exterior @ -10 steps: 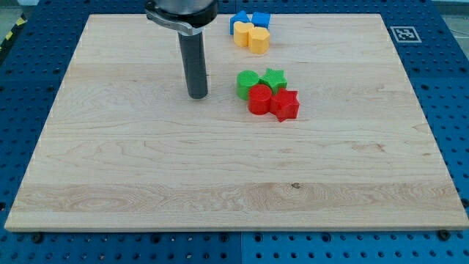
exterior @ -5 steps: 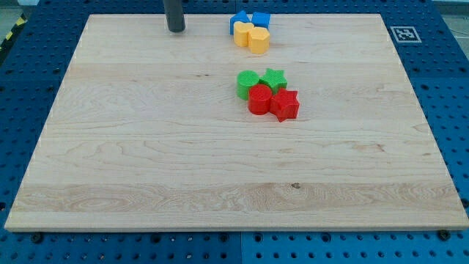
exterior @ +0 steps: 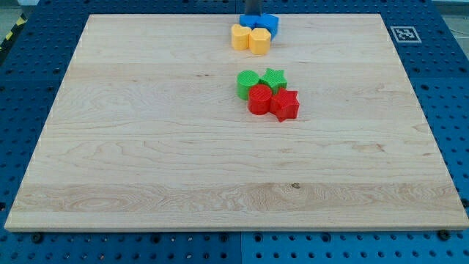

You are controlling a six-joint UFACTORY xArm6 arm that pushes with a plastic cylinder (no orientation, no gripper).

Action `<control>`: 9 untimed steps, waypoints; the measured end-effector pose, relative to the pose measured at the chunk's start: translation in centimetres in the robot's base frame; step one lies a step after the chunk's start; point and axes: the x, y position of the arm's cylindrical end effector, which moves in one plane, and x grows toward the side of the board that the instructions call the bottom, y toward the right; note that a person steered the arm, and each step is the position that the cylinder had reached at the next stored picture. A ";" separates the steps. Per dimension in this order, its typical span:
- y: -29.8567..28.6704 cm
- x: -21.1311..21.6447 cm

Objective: Push the blue triangle to the left of the group of blocks

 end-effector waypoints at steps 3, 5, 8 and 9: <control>0.0 7.5; -3.8 9.4; -6.1 10.2; -6.5 13.3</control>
